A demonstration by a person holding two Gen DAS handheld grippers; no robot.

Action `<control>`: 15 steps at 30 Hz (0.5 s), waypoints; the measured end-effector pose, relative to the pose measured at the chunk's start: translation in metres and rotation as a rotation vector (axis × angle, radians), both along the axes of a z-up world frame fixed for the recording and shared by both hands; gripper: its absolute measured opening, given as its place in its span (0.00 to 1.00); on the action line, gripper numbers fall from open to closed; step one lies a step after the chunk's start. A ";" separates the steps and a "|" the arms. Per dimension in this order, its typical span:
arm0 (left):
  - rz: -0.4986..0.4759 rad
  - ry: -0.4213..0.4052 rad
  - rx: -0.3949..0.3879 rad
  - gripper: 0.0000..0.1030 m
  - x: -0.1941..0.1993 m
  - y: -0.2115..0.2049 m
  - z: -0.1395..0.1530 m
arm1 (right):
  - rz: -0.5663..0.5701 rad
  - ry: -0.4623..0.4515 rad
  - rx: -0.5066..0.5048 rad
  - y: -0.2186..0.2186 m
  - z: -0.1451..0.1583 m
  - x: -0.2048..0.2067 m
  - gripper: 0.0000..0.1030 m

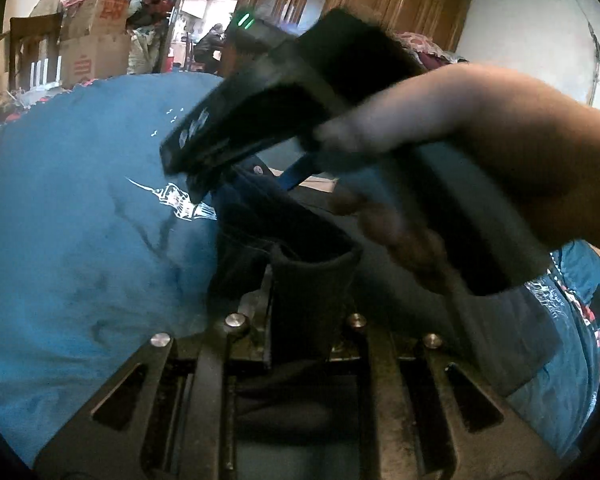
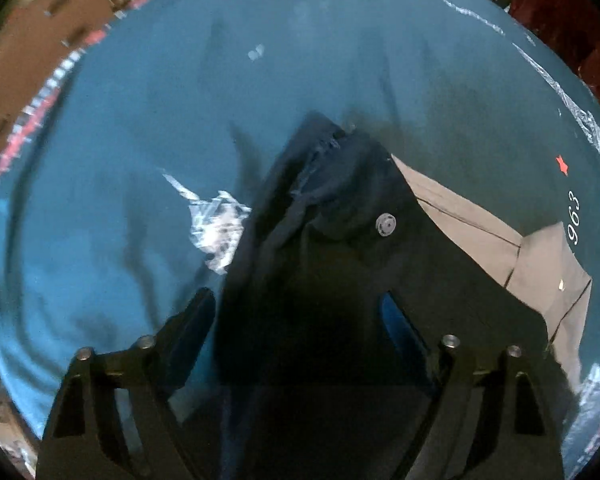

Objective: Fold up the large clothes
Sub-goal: 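Grasp the folded shirt edge with the left gripper while the right gripper pinches the shirt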

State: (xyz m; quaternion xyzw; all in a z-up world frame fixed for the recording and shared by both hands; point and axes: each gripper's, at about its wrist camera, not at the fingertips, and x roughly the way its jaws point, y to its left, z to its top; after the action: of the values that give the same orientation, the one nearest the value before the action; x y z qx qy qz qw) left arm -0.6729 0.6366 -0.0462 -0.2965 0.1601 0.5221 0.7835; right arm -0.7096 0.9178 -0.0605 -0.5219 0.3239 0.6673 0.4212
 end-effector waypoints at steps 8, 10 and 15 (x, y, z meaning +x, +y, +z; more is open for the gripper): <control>-0.075 -0.028 0.040 0.15 0.013 -0.010 0.020 | -0.137 0.344 0.138 -0.032 0.043 0.082 0.13; -0.132 -0.036 0.082 0.15 0.032 -0.019 0.037 | -0.188 0.424 0.204 -0.051 0.065 0.119 0.11; -0.362 -0.046 0.144 0.16 0.107 -0.044 0.069 | -0.343 0.505 0.348 -0.118 0.106 0.244 0.09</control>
State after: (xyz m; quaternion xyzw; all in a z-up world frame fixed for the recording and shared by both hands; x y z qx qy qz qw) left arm -0.5659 0.5929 0.0233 -0.2181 0.1552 0.3759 0.8872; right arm -0.4658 0.8002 0.0453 -0.1988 0.3822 0.7402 0.5163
